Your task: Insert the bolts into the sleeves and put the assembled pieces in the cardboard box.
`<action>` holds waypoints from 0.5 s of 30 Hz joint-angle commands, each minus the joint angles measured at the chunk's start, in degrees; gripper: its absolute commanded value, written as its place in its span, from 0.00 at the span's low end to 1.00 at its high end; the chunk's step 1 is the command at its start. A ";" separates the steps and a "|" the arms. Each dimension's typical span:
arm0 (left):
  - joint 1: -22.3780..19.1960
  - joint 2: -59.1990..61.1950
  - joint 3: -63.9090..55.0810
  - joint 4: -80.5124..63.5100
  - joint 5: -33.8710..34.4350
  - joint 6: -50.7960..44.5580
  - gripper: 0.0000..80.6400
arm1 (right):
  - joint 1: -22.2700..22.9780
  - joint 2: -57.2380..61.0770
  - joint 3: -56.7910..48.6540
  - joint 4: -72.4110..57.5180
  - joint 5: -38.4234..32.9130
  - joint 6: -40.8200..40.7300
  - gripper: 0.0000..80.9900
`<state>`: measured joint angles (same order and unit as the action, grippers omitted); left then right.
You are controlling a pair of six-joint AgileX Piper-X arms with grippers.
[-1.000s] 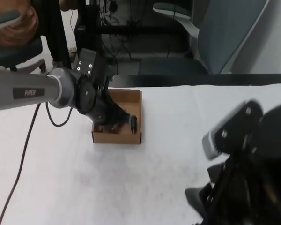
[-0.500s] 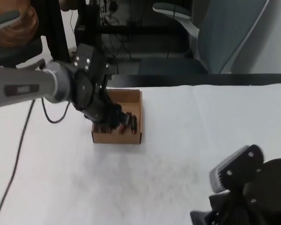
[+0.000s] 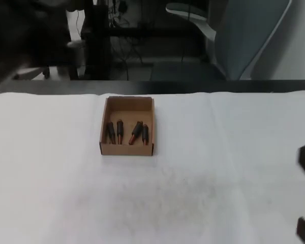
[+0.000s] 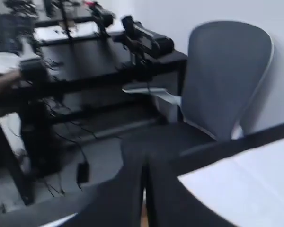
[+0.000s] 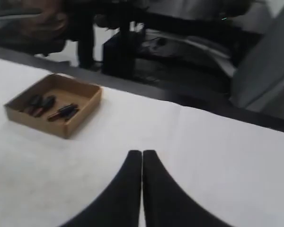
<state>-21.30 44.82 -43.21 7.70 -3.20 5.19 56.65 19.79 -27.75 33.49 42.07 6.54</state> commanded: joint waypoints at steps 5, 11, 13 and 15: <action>0.04 -20.96 9.87 8.88 -9.69 0.37 0.02 | -2.75 -2.26 5.76 -2.43 3.76 -0.72 0.00; 0.04 -30.56 15.10 18.30 -10.02 -2.02 0.02 | -11.23 -2.14 15.91 -21.93 -5.60 -5.55 0.01; 0.04 -31.57 16.36 19.56 -10.02 -2.40 0.02 | -15.65 -2.14 17.89 -25.82 -10.67 -5.55 0.01; 0.04 -31.79 17.79 20.49 -9.56 -2.40 0.02 | -21.29 -1.90 18.57 -25.83 -15.75 -5.47 0.01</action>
<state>-21.30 13.65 -26.86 26.68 -12.76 3.40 40.52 17.98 -9.97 11.23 31.92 1.60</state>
